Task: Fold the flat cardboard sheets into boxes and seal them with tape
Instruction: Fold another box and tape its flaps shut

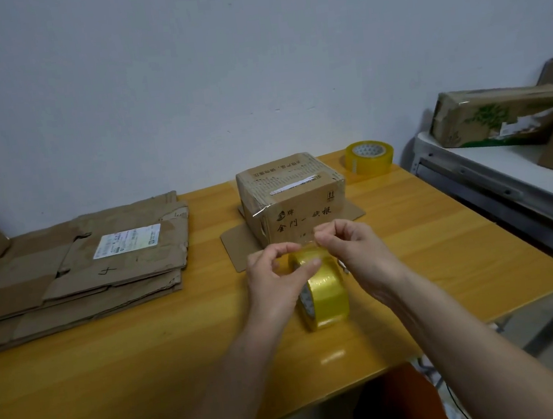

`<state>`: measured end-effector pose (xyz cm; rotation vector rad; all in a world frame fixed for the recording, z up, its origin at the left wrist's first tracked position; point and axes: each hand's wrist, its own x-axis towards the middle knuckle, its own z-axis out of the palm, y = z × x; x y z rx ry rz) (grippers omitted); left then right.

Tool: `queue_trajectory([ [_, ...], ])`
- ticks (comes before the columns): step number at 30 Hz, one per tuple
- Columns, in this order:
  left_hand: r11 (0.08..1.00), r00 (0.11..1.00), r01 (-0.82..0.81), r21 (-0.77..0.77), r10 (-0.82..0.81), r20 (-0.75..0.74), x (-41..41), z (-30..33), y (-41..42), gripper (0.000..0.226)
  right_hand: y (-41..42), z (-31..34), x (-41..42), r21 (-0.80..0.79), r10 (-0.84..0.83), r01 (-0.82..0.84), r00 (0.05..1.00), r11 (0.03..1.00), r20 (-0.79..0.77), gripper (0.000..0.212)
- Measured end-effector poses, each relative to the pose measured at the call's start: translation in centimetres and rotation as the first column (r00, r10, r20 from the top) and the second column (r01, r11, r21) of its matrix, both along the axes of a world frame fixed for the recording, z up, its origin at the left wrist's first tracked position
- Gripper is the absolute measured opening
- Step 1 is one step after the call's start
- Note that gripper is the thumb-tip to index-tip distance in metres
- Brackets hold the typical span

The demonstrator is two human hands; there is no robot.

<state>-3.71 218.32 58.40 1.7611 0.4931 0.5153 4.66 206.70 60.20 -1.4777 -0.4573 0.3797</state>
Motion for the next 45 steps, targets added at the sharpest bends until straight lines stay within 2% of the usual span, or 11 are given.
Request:
queue_trajectory([
  [6,0.996,0.988,-0.024,0.09,0.01,0.155,-0.5,0.7,-0.1,0.053,0.5,0.0,-0.3,-0.065,-0.038,0.041,0.998,0.997,0.049,0.021],
  [11,0.97,0.982,-0.029,0.242,-0.018,0.187,-0.6,0.4,-0.6,0.031,0.9,0.1,-0.4,-0.09,-0.062,0.067,0.997,0.994,0.051,0.018],
  [17,0.975,0.988,-0.063,0.214,0.031,0.151,-0.4,0.6,-0.6,0.016,0.7,0.3,-0.5,-0.162,-0.066,0.091,0.986,0.983,0.153,0.018],
  [25,0.934,0.985,-0.151,0.323,0.114,0.132,-0.1,0.3,-0.5,0.007,0.5,0.6,-0.5,-0.26,-0.092,0.183,0.941,0.948,0.327,0.018],
  [28,0.943,0.986,-0.151,0.295,0.123,0.113,-0.1,0.2,-0.1,0.008,0.0,1.1,0.2,-0.083,-0.092,0.107,0.982,0.991,0.163,0.051],
  [29,0.95,0.988,-0.144,0.276,0.121,0.101,-0.1,0.2,0.1,0.007,-0.3,1.3,0.4,-0.062,-0.09,0.103,0.98,0.993,0.18,0.053],
  [33,0.972,0.99,-0.121,0.199,0.103,0.098,0.1,0.1,0.1,0.007,-0.6,1.1,-0.1,-0.154,-0.056,0.163,0.842,0.974,0.536,0.023],
  [37,0.977,0.991,-0.093,0.193,0.073,0.111,0.1,0.0,-0.2,0.006,-0.3,0.6,-0.4,-0.441,0.11,0.18,0.823,0.879,0.557,0.009],
  [42,0.988,0.995,-0.078,0.135,0.068,0.076,0.3,0.4,-0.3,0.007,-1.2,1.0,-0.2,-0.388,0.068,0.135,0.883,0.912,0.465,0.005],
  [43,0.99,0.994,-0.083,0.115,0.075,0.077,0.5,0.6,-0.4,0.008,-1.4,1.0,-0.2,-0.37,0.033,0.152,0.893,0.916,0.448,0.009],
  [45,0.993,0.992,-0.1,0.058,0.095,0.083,1.3,1.0,-0.7,0.009,-1.7,0.7,-0.4,-0.35,-0.004,0.14,0.932,0.926,0.363,0.039],
])
